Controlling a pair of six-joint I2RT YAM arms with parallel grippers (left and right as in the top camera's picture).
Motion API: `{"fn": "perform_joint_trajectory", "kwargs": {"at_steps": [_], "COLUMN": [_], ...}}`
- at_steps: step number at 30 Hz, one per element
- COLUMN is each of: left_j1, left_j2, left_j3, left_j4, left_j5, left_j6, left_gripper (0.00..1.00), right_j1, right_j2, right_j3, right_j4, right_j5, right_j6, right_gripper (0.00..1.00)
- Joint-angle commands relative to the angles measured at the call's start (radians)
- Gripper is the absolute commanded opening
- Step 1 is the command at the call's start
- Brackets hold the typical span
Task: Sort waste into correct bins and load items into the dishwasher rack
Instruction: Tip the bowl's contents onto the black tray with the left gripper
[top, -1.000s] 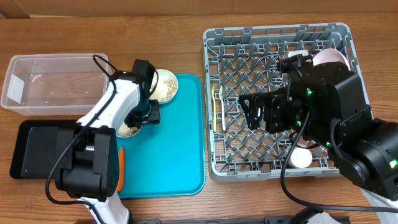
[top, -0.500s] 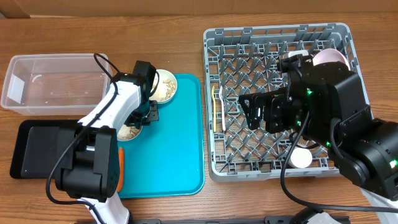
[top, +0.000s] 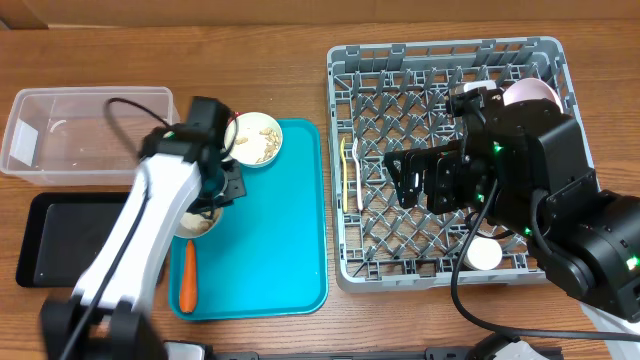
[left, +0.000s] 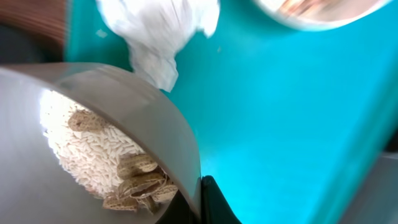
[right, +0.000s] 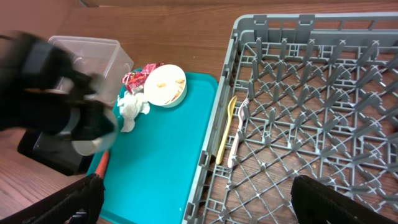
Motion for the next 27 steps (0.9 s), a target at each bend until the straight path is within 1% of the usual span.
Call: {"fn": "perform_joint_trajectory", "kwargs": {"at_steps": [1,3,5,8,11,16,18,20,27], "left_j1": [0.074,0.139,0.222,0.369,0.520,0.760,0.841,0.908,1.095], "left_j2": [-0.187,-0.245,-0.286,-0.312,-0.312,-0.306,-0.300,-0.294,-0.245], "left_j3": [0.004,0.002,-0.007,-0.028,-0.064,-0.195,-0.258,-0.317,-0.454], "left_j4": [-0.013,-0.017,-0.010,0.004,0.033,0.157,0.217,0.269,0.418], "left_j5": [0.029,0.047,0.110,0.246,0.415,0.732,0.834,0.916,1.209], "left_j6": [-0.047,-0.034,0.009,0.089,0.184,0.317,0.346,0.371,0.543], "left_gripper": [0.04,0.04,0.04,0.04,0.04,0.04,0.04,0.04,0.04], "right_j1": [0.003,0.003,0.003,0.003,0.003,0.003,0.004,0.004,0.003], "right_j2": [0.002,0.002,0.002,0.002,0.002,0.002,0.002,0.002,0.002], "right_j3": [0.014,0.014,0.014,0.014,0.014,0.014,0.014,0.014,0.014], "right_j4": [0.005,0.005,0.005,0.005,0.005,0.005,0.005,0.005,0.005], "right_j5": [-0.001,-0.001,-0.001,-0.001,-0.001,-0.002,-0.002,-0.002,-0.002], "right_j6": [0.001,0.002,0.002,0.002,0.002,0.002,0.002,0.002,0.002], "right_gripper": [1.00,1.00,1.00,1.00,1.00,1.00,1.00,1.00,1.00]}}
